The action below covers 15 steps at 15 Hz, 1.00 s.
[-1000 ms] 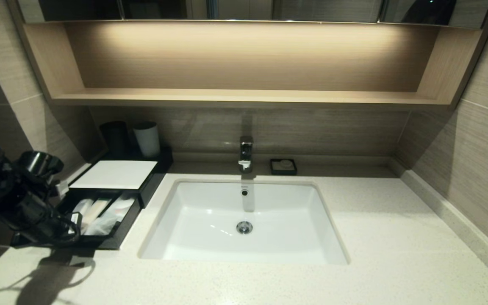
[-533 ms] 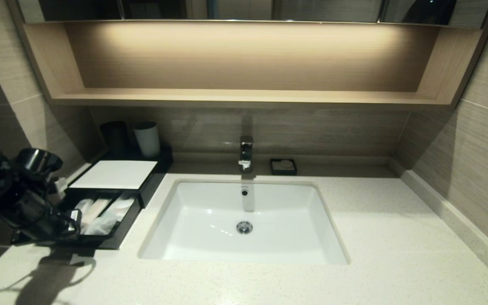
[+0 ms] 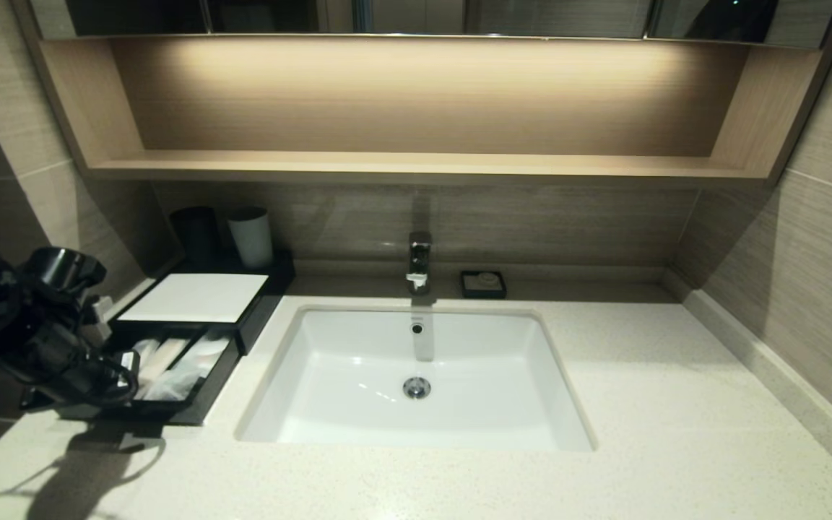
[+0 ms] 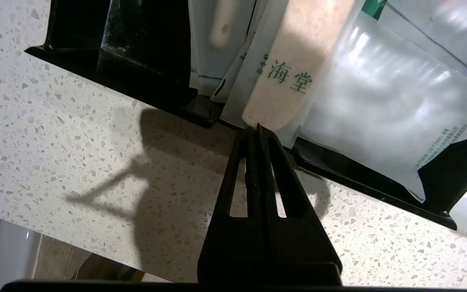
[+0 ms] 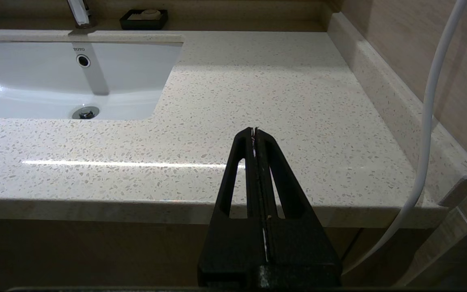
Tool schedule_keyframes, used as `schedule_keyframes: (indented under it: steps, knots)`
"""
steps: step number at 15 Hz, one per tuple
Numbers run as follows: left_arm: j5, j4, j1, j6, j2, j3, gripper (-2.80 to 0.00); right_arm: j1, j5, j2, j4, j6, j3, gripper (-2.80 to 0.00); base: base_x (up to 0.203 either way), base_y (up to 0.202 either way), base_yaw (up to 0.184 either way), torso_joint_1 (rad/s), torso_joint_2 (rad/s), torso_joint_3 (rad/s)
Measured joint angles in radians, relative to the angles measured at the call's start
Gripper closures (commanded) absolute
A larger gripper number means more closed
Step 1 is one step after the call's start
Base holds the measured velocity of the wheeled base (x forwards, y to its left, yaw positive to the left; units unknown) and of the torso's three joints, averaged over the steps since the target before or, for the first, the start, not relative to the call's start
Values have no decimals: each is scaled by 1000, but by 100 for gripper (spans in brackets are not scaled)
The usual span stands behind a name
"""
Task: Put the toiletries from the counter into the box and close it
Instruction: Place the bathroom toiletry into the drawer, then close the drawer
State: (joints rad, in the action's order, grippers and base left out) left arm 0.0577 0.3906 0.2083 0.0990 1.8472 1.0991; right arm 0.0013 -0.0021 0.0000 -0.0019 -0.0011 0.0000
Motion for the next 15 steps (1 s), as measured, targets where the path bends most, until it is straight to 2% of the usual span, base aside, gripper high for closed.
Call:
schedule_keyframes:
  steps: [13,15]
  knots:
    - [0,-72,-11,1,36,0,0,0,1,0,0,0,0,0,0,0,0,0,0,0]
    - [0,-98,-12,18,40,0,0,0,0,0,0,0,0,0,0,0,0,0,0,0]
